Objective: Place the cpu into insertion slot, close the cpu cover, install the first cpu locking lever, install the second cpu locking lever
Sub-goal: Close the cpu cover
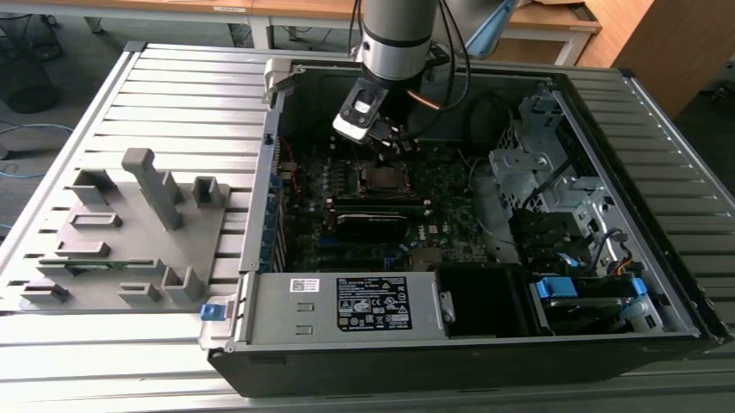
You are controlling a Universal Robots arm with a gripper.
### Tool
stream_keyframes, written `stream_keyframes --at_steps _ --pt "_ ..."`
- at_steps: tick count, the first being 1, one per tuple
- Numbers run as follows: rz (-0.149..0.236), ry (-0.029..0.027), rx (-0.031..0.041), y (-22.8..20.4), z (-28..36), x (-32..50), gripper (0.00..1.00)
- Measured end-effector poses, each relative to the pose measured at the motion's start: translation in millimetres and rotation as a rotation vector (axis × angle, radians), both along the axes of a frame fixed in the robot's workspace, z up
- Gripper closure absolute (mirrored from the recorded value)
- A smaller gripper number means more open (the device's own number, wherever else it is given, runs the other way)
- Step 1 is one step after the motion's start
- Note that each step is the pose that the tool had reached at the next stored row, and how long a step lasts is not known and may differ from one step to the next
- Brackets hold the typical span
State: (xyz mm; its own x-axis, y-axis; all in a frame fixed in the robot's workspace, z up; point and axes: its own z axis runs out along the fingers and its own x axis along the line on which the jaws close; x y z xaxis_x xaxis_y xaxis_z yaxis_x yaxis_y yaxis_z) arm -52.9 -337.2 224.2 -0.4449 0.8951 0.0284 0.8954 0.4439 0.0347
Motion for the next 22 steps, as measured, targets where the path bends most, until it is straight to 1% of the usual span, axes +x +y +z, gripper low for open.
stream_keyframes --at_steps 6,7,16,18,22 --pt "0.093 0.0000 -0.0001 0.0 -0.5 0.0 0.89" --pt "0.101 0.0000 -0.0001 0.0 -0.6 0.0 0.89" --pt "0.104 0.0000 0.0000 0.0 -0.6 0.0 0.89" --pt "0.120 0.0000 0.0001 0.0 -0.7 0.0 0.89" --pt "0.166 0.0000 0.0003 0.0 -0.9 0.0 0.89"
